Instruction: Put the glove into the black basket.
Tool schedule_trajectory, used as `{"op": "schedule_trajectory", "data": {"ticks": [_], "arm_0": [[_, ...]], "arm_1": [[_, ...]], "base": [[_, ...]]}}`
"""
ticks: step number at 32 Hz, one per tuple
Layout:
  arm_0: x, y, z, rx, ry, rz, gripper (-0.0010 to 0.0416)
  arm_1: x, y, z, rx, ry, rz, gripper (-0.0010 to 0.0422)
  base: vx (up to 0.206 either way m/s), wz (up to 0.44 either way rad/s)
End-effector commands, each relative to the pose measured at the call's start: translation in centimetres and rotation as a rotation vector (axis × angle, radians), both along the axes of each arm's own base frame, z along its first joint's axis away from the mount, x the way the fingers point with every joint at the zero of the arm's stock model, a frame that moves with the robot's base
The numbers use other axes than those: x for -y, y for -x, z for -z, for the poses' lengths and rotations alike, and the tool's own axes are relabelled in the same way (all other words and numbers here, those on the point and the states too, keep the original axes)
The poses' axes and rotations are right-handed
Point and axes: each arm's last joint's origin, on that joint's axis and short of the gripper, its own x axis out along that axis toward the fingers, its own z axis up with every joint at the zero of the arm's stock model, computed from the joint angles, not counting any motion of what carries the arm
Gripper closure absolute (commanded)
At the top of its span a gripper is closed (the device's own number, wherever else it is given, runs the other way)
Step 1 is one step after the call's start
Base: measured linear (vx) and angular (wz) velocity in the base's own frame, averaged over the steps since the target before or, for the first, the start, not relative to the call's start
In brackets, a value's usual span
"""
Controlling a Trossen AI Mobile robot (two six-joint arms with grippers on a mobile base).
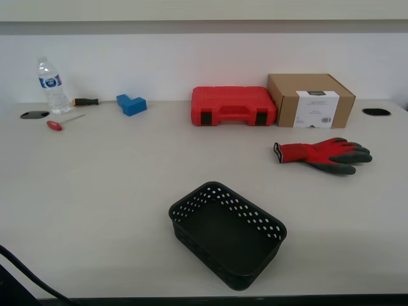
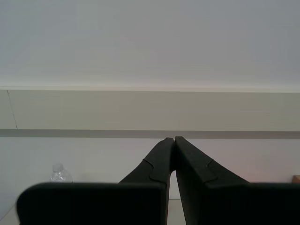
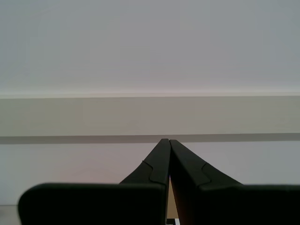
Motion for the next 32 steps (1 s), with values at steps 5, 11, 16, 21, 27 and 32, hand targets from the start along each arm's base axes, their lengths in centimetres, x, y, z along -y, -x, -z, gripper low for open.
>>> {"op": "schedule_trajectory", "data": {"ticks": [5, 11, 16, 21, 27, 32], "arm_0": [[-0.01, 0.0, -0.04, 0.003, -0.001, 0.0, 0.0405], [-0.01, 0.0, -0.04, 0.003, -0.001, 0.0, 0.0405], [-0.01, 0.0, -0.04, 0.003, 0.0, 0.0, 0.0405], [-0.01, 0.0, -0.04, 0.003, -0.001, 0.0, 0.0405], [-0.01, 0.0, -0.04, 0.003, 0.0, 0.0, 0.0405], [-0.01, 0.0, -0.04, 0.003, 0.0, 0.0, 0.0405]], "arm_1": [[-0.01, 0.0, -0.06, 0.005, 0.0, -0.001, 0.0412], [-0.01, 0.0, -0.06, 0.005, 0.0, -0.002, 0.0412], [-0.01, 0.0, -0.06, 0.005, 0.0, -0.002, 0.0412], [-0.01, 0.0, -0.06, 0.005, 0.0, -0.001, 0.0412], [-0.01, 0.0, -0.05, 0.005, 0.0, -0.002, 0.0412], [-0.01, 0.0, -0.06, 0.005, 0.0, -0.002, 0.0412]], "base": [[0.0, 0.0], [0.0, 0.0], [0.0, 0.0], [0.0, 0.0], [0.0, 0.0], [0.0, 0.0]]}}
